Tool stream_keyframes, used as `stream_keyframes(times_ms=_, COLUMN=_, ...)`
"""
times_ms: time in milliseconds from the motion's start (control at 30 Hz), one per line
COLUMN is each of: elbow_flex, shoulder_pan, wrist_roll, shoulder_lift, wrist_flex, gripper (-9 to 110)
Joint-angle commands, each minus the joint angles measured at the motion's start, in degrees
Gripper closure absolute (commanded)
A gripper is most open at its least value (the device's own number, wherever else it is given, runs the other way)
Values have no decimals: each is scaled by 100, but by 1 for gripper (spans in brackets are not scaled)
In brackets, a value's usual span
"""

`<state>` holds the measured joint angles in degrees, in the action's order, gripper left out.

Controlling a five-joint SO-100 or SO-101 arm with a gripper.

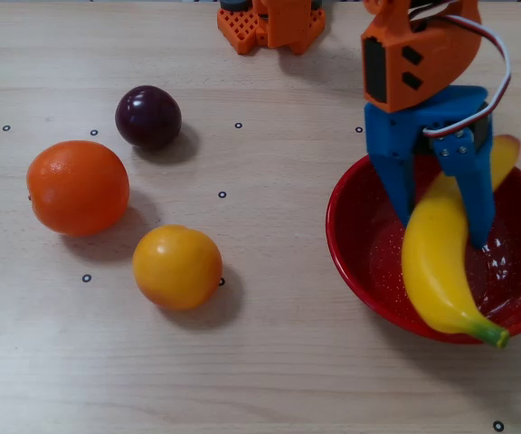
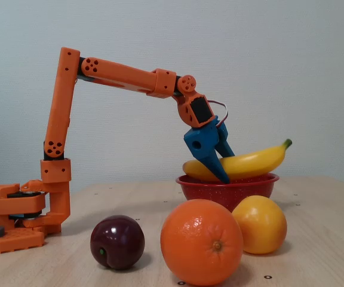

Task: Put banana in the red bowl.

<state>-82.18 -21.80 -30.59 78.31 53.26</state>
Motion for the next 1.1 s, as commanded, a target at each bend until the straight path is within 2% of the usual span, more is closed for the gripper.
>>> stream_keyframes(times_ms=0, elbow_flex=229, shoulder_pan=97, wrist_roll=-246, shoulder_lift=316, wrist_flex=-176, gripper=102)
stream_keyframes(times_ms=133, elbow_flex=-26, shoulder_pan=123, wrist_roll=-747, shoulder_lift=316, wrist_flex=-123, gripper=101)
stream_keyframes(times_ms=333, elbow_flex=-105, shoulder_pan=193, wrist_roll=-1116, shoulder_lift=290, wrist_flex=-9, gripper=82)
stream_keyframes(times_ms=600, elbow_flex=176, shoulder_pan=229, wrist_roll=-1195, shoulder_lift=211, wrist_flex=193, gripper=70)
stream_keyframes(times_ms=1067, elbow_flex=809, shoulder_pan=237, wrist_roll=-1055, shoulder_lift=290, wrist_flex=246, gripper=68)
